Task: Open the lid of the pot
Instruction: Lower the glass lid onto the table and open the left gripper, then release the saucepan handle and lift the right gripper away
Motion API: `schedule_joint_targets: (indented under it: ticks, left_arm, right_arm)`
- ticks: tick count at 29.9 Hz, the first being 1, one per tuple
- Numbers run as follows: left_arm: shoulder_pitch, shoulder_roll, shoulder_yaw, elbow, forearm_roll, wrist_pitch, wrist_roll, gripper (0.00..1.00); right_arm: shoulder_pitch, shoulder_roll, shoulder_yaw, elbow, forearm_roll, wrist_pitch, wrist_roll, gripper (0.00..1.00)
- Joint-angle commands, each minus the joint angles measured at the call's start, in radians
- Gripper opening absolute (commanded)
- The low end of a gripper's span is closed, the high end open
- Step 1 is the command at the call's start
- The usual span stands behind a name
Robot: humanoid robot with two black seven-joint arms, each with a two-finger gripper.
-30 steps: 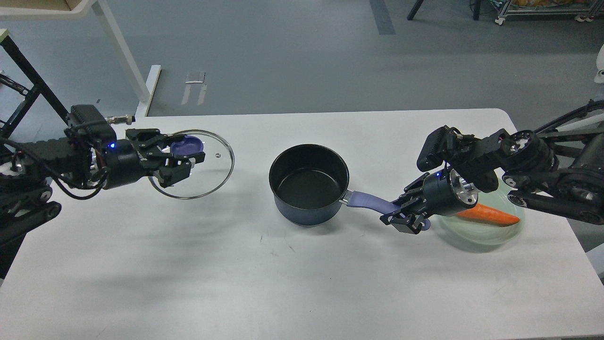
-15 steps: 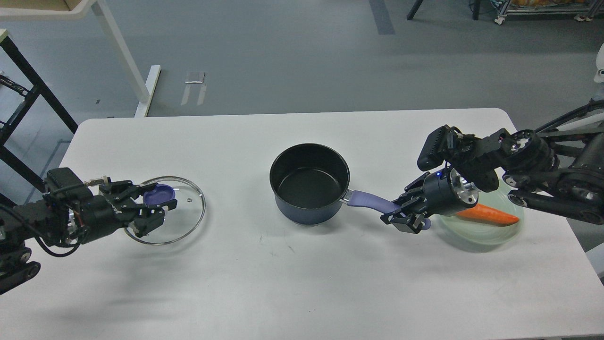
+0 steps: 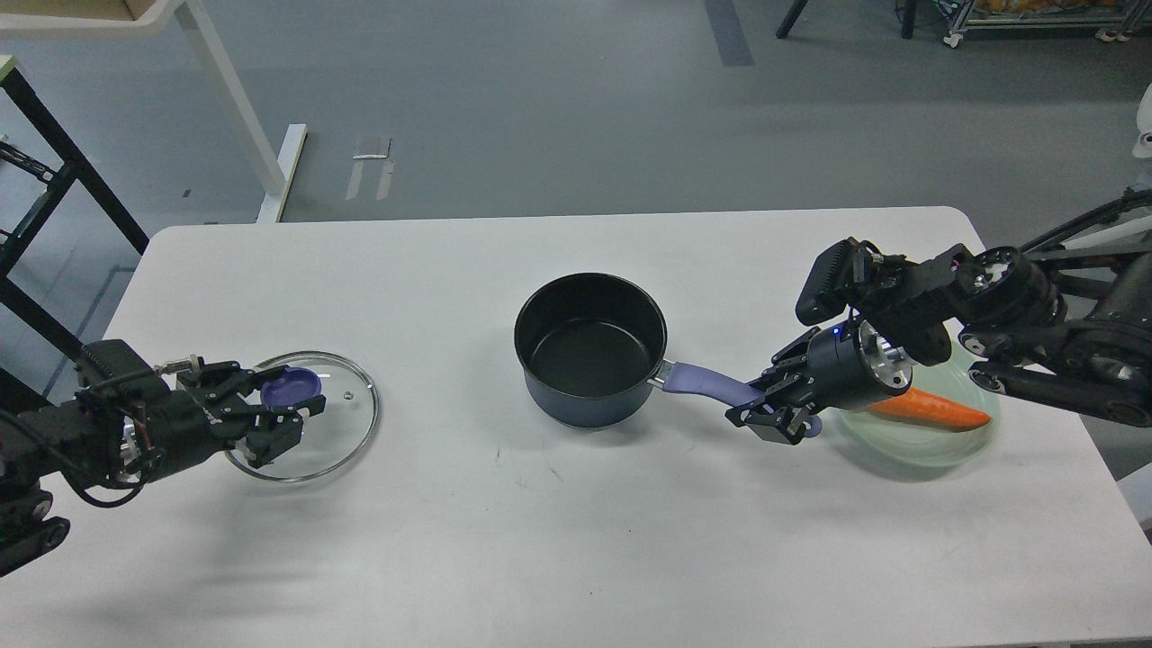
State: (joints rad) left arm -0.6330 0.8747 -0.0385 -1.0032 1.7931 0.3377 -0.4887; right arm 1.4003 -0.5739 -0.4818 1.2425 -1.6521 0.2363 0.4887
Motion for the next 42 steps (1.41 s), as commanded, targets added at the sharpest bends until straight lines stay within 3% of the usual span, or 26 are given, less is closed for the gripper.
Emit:
schedule_joint_targets:
  ticks: [1, 3, 7, 13, 20, 25, 30, 35, 42]
  left_arm:
    - [0.003, 0.0, 0.0, 0.002, 0.0, 0.001, 0.0, 0.74]
    - [0.004, 0.0, 0.0, 0.002, 0.0, 0.003, 0.0, 0.78]
    - [-0.002, 0.001, -0.006, -0.008, -0.017, 0.003, 0.0, 0.98]
    - [-0.045, 0.029, -0.02, -0.084, -0.156, -0.023, 0.0, 0.99]
    - [-0.185, 0.052, -0.061, -0.155, -0.834, -0.27, 0.0, 0.99]
    - [-0.195, 0.03, -0.078, -0.129, -1.426, -0.423, 0.0, 0.99]
    - [-0.194, -0.008, -0.081, -0.084, -1.546, -0.439, 0.0, 0.99]
    - [-0.194, -0.01, -0.081, -0.08, -1.551, -0.445, 0.0, 0.99]
    - [-0.188, -0.045, -0.133, -0.078, -1.583, -0.451, 0.0, 0.99]
  right_arm:
    - [0.0, -0.001, 0.0, 0.0, 0.0, 0.0, 0.0, 0.28]
    - [0.0, -0.001, 0.0, 0.0, 0.0, 0.0, 0.0, 0.28]
    - [0.0, 0.0, 0.0, 0.0, 0.0, 0.0, 0.0, 0.28]
    - [0.0, 0.0, 0.0, 0.0, 0.0, 0.001, 0.0, 0.28]
    - [0.0, 0.002, 0.0, 0.0, 0.0, 0.0, 0.0, 0.32]
    - [0.0, 0.0, 0.0, 0.0, 0.002, 0.0, 0.0, 0.5]
    - [0.0, -0.011, 0.0, 0.006, 0.009, 0.0, 0.0, 0.95]
    - [0.032, -0.063, 0.011, 0.015, 0.073, 0.0, 0.0, 0.99]
    - [0.115, -0.179, 0.077, 0.044, 0.418, 0.0, 0.0, 0.99]
